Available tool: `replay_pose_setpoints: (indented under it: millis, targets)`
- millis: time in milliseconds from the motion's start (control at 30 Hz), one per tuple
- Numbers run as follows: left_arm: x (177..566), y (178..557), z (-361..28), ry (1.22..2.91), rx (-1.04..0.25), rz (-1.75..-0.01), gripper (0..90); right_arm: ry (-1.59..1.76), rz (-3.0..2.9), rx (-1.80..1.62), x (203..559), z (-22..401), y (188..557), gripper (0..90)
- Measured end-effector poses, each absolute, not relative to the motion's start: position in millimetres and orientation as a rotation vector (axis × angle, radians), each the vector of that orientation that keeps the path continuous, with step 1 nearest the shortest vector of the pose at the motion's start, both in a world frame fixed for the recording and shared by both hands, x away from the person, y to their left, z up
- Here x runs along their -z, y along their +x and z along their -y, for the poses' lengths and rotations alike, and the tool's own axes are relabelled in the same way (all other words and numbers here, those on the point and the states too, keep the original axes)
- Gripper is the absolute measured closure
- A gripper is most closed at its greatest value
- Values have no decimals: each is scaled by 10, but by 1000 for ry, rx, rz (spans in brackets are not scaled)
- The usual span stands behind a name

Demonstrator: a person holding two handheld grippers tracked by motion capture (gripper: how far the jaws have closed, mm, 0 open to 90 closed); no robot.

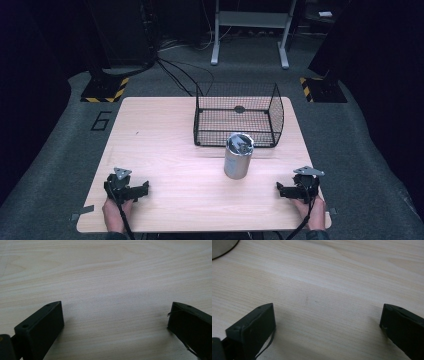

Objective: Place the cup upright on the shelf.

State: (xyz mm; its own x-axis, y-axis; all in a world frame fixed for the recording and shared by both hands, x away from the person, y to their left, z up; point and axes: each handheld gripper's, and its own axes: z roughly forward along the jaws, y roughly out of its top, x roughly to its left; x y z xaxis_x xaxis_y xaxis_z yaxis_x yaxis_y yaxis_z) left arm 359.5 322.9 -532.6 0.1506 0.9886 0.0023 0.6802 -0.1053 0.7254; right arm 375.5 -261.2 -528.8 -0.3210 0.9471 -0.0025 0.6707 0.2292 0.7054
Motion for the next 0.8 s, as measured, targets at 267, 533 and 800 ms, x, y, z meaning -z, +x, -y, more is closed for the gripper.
replay_pose_setpoints:
  millis: [267, 533, 800]
  targets:
    - [5325, 3596, -3228, 1851, -686, -1591, 2, 1538, -2035, -836, 5278, 2614, 3771, 0]
    - [5324, 3595, -3227, 1852, -687, -1592, 1, 1553, -2053, -835, 5258, 2621, 3780, 0]
    - [5319, 3592, -3227, 1857, -681, -1594, 2, 1514, -2046, -959, 5079, 2582, 3677, 0]
